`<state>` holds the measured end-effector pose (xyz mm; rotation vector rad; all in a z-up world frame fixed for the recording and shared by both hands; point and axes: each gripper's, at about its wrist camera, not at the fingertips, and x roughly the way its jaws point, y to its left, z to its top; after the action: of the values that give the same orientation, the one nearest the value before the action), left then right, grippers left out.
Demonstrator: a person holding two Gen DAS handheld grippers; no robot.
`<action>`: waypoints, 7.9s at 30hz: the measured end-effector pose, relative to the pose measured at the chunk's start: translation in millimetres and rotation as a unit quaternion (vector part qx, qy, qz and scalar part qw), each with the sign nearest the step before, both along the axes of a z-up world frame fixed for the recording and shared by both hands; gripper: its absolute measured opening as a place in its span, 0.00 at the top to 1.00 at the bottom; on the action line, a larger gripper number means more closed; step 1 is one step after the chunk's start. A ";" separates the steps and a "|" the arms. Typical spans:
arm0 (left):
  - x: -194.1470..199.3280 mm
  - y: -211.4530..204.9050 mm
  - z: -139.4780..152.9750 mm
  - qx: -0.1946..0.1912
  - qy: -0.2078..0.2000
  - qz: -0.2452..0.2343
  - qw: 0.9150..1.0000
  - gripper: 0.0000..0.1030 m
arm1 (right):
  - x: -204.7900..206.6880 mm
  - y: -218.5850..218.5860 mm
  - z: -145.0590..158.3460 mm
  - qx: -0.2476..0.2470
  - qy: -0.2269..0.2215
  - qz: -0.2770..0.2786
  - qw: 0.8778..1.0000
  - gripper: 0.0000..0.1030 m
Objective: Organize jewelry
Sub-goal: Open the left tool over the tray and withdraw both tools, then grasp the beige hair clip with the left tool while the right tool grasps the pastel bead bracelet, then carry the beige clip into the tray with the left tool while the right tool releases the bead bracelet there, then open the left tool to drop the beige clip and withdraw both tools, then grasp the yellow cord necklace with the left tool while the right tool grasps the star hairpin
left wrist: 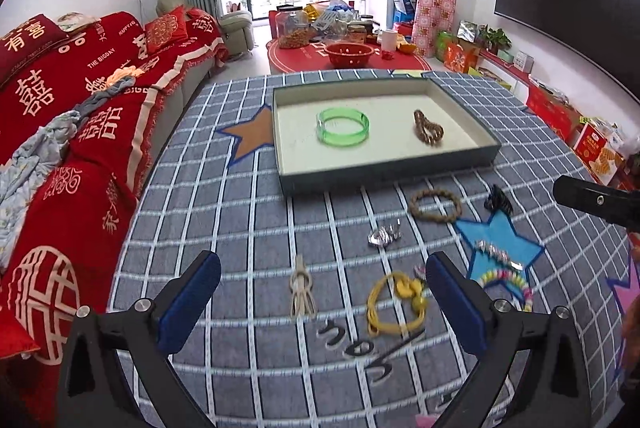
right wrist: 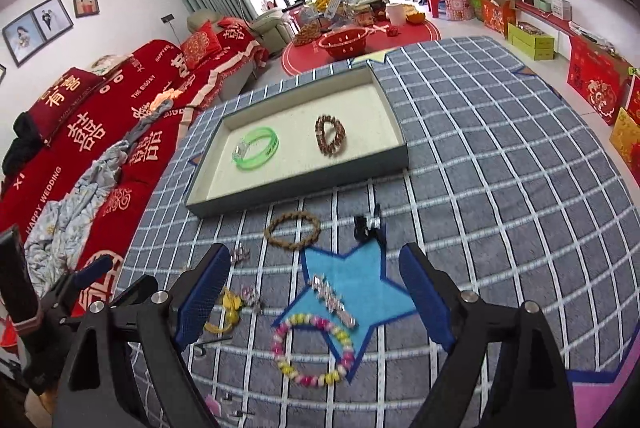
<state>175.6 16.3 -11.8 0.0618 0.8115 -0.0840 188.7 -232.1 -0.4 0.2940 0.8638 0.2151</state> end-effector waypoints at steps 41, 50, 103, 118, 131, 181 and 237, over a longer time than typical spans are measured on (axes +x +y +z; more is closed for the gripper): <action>16.8 42.9 -63.6 -0.017 0.094 0.069 0.993 0.02 | -32.6 19.7 -74.1 -0.120 0.096 -0.031 0.988 0.19; 26.8 24.1 -61.3 -0.009 0.080 0.024 0.996 0.35 | -27.6 40.7 -76.1 -0.185 0.082 -0.004 0.979 0.38; 175.1 -1.0 44.6 -0.040 -0.001 -0.009 0.999 0.69 | 158.9 22.3 36.3 -0.073 -0.008 0.009 0.997 0.90; 270.9 -7.7 -24.7 -0.016 0.048 0.025 0.998 0.69 | 247.9 7.5 -34.2 -0.040 0.028 -0.037 0.998 0.90; 286.5 -18.5 -44.8 0.012 0.084 0.027 0.996 0.69 | 261.8 5.8 -61.6 -0.067 0.053 -0.042 0.995 0.90; 27.8 8.5 44.6 0.010 -0.051 -0.006 0.999 0.00 | 35.1 22.0 40.6 -0.041 -0.064 0.012 0.997 0.14; 9.5 -42.8 -56.5 -0.007 0.077 -0.054 0.996 0.41 | 10.7 56.9 -69.6 -0.196 0.080 0.085 0.974 0.59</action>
<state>185.1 -26.6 -68.2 0.0858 0.9616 -0.1986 199.4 -175.2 -70.0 -0.1355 1.0714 0.1755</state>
